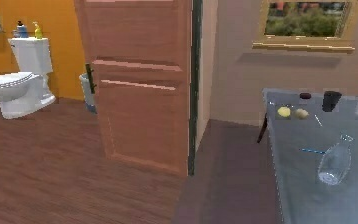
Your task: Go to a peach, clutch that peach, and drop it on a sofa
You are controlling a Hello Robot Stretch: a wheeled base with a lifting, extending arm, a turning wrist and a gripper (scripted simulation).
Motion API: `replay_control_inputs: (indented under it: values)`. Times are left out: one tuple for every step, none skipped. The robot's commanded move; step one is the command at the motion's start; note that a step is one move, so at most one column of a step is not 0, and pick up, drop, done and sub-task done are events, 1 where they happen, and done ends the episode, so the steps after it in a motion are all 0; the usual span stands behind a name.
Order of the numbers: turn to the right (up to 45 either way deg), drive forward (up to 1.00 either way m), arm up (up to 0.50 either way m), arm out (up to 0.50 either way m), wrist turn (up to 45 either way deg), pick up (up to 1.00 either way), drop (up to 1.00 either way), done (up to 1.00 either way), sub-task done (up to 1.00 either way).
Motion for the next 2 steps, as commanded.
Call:
replay_control_inputs:
  values:
    - [3.0, 0.00, 0.00, 0.00, 0.0, 0.00, 0.00, 0.00, 0.00]
    - [0.0, 0.75, 0.00, 0.00, 0.0, 0.00, 0.00, 0.00, 0.00]
